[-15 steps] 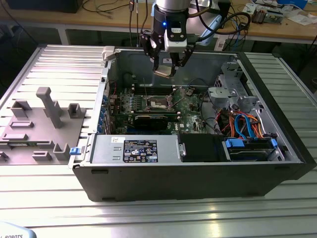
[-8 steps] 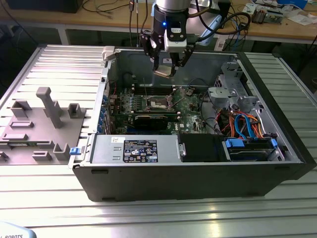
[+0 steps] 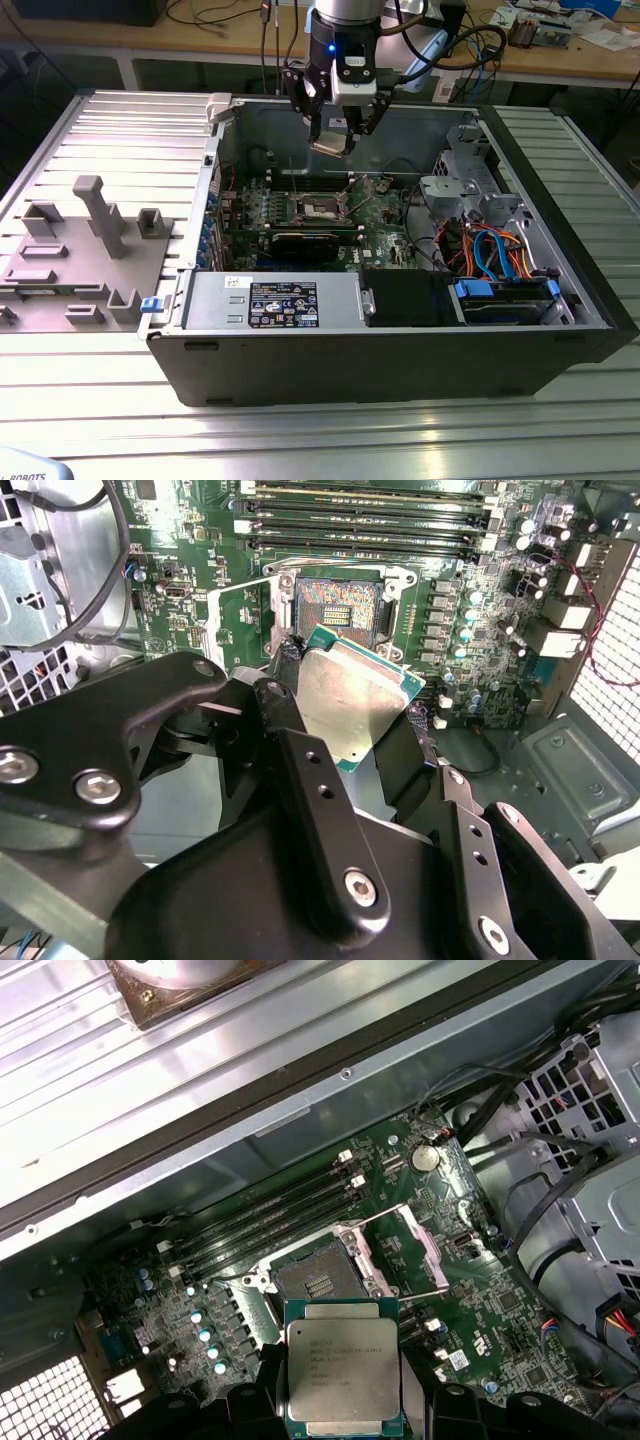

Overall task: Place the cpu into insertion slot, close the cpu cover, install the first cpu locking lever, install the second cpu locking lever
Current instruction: 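Place the cpu into insertion slot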

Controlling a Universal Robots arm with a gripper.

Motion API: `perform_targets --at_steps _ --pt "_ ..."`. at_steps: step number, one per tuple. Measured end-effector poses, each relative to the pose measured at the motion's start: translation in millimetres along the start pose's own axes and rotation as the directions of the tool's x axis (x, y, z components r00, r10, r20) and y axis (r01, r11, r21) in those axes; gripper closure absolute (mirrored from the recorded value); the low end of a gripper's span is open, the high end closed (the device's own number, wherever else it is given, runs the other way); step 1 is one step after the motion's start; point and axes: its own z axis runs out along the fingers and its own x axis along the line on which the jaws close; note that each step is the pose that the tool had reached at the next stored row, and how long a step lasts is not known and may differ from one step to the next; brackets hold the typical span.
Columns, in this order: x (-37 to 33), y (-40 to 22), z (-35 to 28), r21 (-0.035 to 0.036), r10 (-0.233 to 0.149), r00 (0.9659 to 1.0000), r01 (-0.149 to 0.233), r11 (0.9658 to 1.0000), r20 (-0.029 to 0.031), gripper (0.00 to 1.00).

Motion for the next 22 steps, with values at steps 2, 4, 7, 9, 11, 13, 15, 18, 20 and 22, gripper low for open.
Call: perform_targets --at_steps 2,4,7,9,11,13,15,18,20,22 --pt "0.0 0.0 0.0 0.0 0.001 1.0 -0.001 1.0 0.0001 0.46" --pt "0.0 0.0 0.0 0.0 0.003 1.0 -0.003 1.0 0.0001 0.46" --pt "0.0 0.0 0.0 -0.0001 0.005 1.0 -0.005 1.0 0.0002 0.46" --pt "0.0 0.0 0.0 -0.0001 0.006 1.0 -0.006 1.0 0.0004 0.46" --pt "0.0 0.0 0.0 -0.0001 0.007 1.0 -0.007 1.0 0.0005 0.46" --pt "0.0 0.0 0.0 -0.0002 0.009 1.0 -0.009 1.0 0.0005 0.46" --pt "0.0 0.0 0.0 -0.0002 0.01 0.9999 -0.01 0.9999 0.0006 0.46" --pt "0.0 0.0 0.0 -0.0002 0.012 0.9999 -0.012 0.9999 0.0006 0.46" --pt "0.0 0.0 0.0 -0.0002 0.013 0.9999 -0.013 0.9999 0.0006 0.46" --pt "0.0 0.0 0.0 -0.0002 0.014 0.9999 -0.014 0.9999 0.0008 0.46"
